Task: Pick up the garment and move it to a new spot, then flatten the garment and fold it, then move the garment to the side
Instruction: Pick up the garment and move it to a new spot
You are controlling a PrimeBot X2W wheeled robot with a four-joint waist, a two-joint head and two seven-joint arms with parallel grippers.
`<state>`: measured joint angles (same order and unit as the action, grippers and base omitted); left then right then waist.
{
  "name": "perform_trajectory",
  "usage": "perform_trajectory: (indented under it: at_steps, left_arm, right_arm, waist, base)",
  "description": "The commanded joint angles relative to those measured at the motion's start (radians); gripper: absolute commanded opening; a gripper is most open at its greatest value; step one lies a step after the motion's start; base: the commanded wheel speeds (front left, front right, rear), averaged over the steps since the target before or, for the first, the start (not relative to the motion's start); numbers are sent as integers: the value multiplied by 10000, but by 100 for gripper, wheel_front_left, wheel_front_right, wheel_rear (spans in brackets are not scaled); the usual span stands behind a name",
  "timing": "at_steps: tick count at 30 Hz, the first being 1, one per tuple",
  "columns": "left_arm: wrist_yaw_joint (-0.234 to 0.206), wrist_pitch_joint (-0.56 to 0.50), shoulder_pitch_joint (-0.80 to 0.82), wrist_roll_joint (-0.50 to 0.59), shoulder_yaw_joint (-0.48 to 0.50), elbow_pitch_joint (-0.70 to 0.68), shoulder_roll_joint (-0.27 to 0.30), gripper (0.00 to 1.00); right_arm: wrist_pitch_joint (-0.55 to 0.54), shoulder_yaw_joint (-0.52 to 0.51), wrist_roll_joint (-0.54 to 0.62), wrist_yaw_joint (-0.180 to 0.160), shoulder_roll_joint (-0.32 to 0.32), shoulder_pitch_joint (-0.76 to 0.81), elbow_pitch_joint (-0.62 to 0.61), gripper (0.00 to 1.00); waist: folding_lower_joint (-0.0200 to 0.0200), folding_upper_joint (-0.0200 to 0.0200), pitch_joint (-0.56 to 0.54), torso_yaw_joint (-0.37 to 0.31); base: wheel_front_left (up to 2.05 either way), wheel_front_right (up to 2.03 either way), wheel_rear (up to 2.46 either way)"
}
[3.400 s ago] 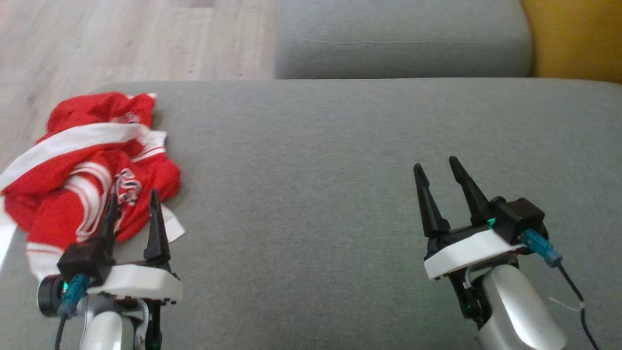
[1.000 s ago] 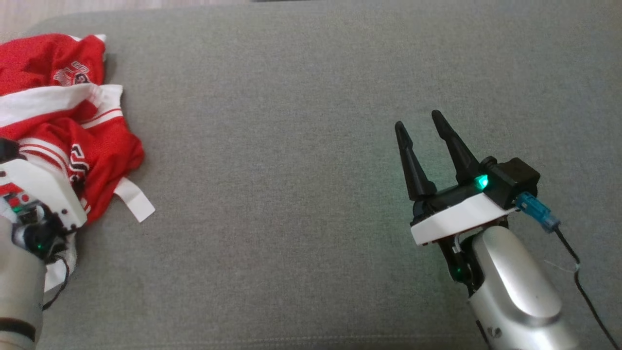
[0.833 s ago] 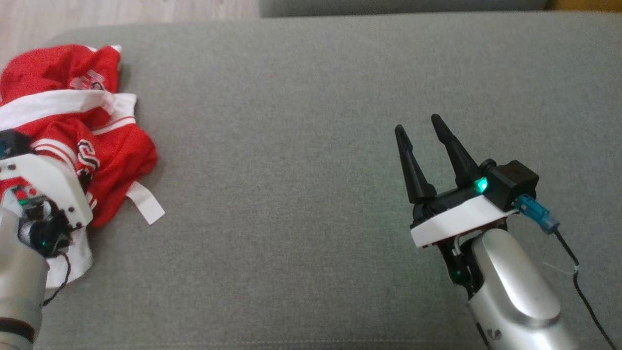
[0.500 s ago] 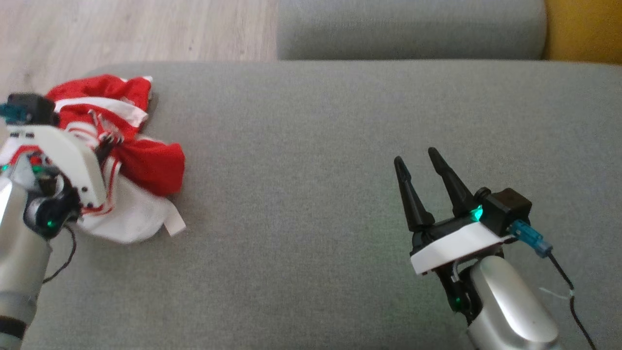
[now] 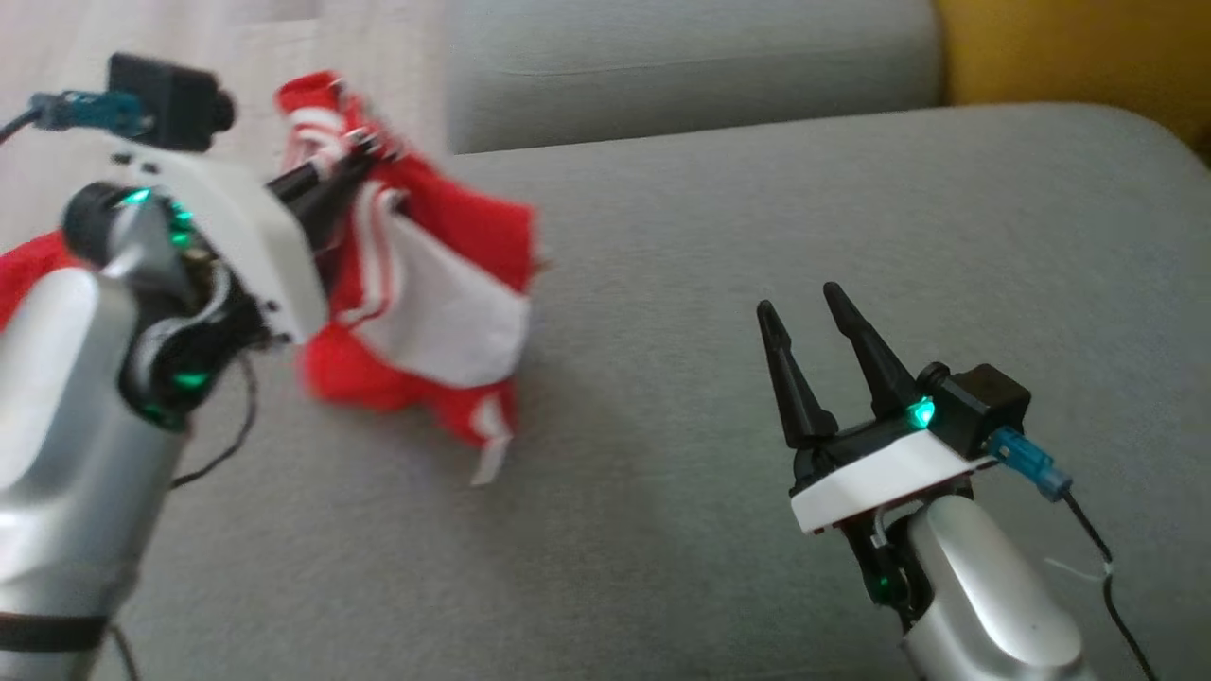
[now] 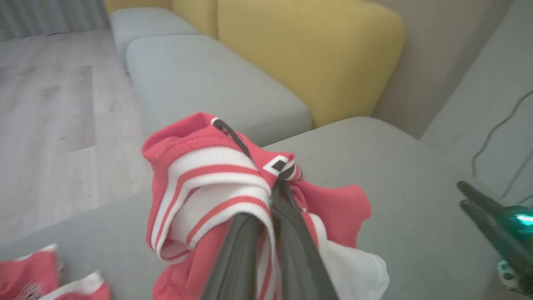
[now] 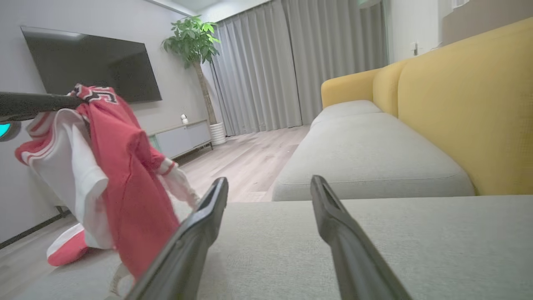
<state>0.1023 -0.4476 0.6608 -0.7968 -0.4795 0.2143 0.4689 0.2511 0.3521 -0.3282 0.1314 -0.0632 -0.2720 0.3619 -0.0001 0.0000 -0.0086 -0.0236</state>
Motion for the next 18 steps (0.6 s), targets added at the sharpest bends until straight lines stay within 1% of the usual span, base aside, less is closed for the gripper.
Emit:
perform_trajectory:
  at_steps: [1, 4, 8, 11, 12, 13, 14, 15, 18]
  left_arm:
    - [-71, 68, 783, -94, 436, -506, 212, 0]
    - [-153, 228, 770, -186, 366, -932, -158, 0]
    - [-240, 626, 485, -123, 205, -876, -531, 0]
    - [-221, 1052, 32, 57, -96, -245, -805, 0]
    - [-104, 1442, -260, 218, -371, 503, -948, 0]
    - [-21, 1616, -417, 251, -542, 985, -1032, 0]
    - [64, 1722, -576, 177, -695, 1522, -1123, 32]
    - [134, 1860, -694, 88, -814, 2035, -1199, 100]
    - [249, 2320, -837, -22, -1218, 3192, -1255, 100]
  right_arm:
    - [107, 202, 45, -7, 125, -299, -412, 100]
    - [107, 247, 50, -7, 126, -392, -541, 100]
    - [107, 249, 101, -7, 127, -455, -767, 100]
    - [107, 294, 70, -7, 128, -484, -883, 100]
    - [107, 337, 41, -7, 128, -508, -895, 100]
    - [107, 367, 28, -7, 128, -522, -890, 100]
    - [107, 410, 3, -7, 128, -539, -881, 100]
    - [107, 463, -31, -7, 128, -557, -867, 100]
    - [107, 543, -97, -7, 128, -607, -818, 100]
  waist:
    - [1, 0, 121, -535]
    - [1, 0, 261, -1060]
    - [1, 0, 508, -1642]
    - [1, 0, 693, -1915]
    - [1, 0, 787, -1989]
    - [1, 0, 821, -2010]
    - [1, 0, 847, -2025]
    - [1, 0, 863, -2028]
    - [1, 0, 875, -1923]
  base:
    - [0, 0, 0]
    - [0, 0, 0]
    - [0, 0, 0]
    - [0, 0, 0]
    - [0, 0, 0]
    - [0, 0, 0]
    - [0, 0, 0]
    - [0, 0, 0]
    - [0, 0, 0]
